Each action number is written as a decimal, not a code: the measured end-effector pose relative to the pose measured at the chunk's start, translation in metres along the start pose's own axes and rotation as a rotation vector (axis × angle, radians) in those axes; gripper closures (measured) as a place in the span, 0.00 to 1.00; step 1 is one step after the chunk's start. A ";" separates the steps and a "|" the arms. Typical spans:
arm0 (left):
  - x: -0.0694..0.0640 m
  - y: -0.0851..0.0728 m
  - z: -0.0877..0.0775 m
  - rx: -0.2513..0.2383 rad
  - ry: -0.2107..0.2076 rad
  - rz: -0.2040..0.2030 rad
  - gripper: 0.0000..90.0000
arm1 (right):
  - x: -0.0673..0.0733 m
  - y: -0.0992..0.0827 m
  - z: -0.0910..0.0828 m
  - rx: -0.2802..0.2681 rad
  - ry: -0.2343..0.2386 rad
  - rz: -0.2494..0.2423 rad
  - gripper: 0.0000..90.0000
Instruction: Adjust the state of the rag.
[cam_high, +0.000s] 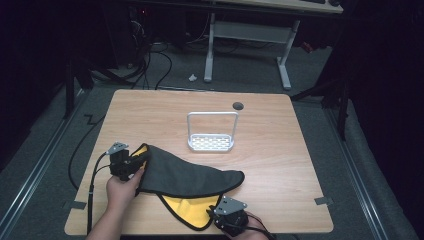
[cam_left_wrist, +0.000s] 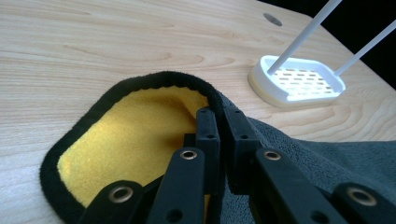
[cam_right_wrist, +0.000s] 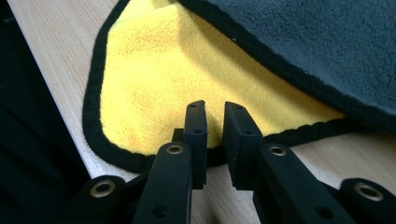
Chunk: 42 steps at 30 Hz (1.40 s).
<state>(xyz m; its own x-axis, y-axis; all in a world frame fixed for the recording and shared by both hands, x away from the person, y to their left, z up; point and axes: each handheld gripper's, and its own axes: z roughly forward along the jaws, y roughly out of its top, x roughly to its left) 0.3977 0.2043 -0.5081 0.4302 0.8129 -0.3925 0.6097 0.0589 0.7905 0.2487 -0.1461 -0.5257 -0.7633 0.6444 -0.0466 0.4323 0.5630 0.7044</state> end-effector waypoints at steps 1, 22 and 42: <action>-0.001 0.001 -0.003 -0.006 0.001 -0.004 0.95 | -0.001 -0.001 -0.002 0.007 -0.007 0.006 0.91; -0.084 -0.076 -0.028 0.133 -0.141 0.156 0.59 | -0.088 -0.057 -0.064 0.032 -0.363 0.265 0.90; -0.126 -0.051 -0.036 0.115 -0.168 0.319 1.00 | -0.069 -0.070 -0.073 0.065 -0.279 0.249 0.87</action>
<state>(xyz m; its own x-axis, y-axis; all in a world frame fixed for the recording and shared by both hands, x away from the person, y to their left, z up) 0.2884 0.1196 -0.4818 0.7080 0.6730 -0.2141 0.4940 -0.2553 0.8311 0.2360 -0.2674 -0.5196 -0.4743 0.8770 -0.0771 0.6245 0.3969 0.6727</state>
